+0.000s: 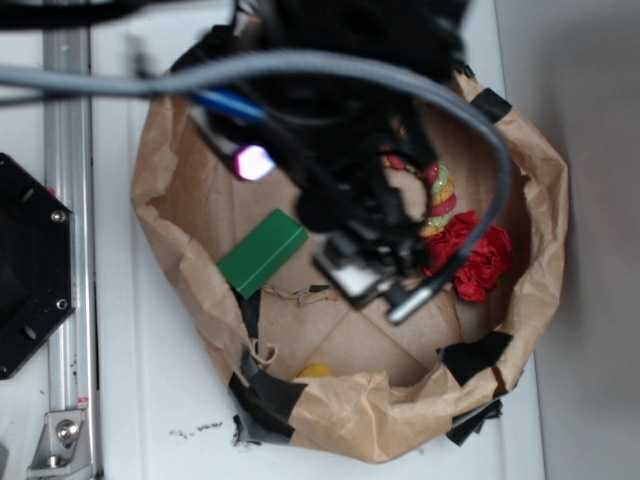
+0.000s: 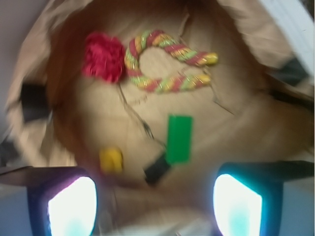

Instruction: Grab the green block.

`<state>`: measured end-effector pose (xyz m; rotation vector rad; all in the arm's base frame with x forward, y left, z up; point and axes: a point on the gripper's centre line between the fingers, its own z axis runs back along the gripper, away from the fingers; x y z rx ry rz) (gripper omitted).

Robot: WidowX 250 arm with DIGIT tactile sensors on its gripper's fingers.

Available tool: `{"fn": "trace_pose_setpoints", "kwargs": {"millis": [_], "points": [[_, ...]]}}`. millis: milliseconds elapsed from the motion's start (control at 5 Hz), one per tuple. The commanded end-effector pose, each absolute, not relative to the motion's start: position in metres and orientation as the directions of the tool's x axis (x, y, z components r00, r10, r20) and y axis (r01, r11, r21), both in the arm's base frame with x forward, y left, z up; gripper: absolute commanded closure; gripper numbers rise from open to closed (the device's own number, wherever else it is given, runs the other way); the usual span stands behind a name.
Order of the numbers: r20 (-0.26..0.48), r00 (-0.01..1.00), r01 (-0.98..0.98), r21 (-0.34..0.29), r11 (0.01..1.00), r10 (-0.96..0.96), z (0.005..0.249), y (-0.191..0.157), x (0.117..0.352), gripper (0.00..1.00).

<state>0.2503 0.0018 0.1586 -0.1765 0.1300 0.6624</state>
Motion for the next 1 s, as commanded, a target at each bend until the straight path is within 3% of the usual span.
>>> {"fn": "trace_pose_setpoints", "kwargs": {"millis": [0, 600, 800], "points": [[-0.245, 0.810, -0.556, -0.032, 0.830, 0.533, 0.077, 0.001, 0.230, 0.00], [-0.243, 0.877, -0.417, 0.042, 0.908, 0.414, 0.016, -0.004, 0.200, 0.00], [-0.205, 0.909, -0.344, 0.128, 0.930, 0.364, 0.011, -0.005, 0.197, 0.45]]}}
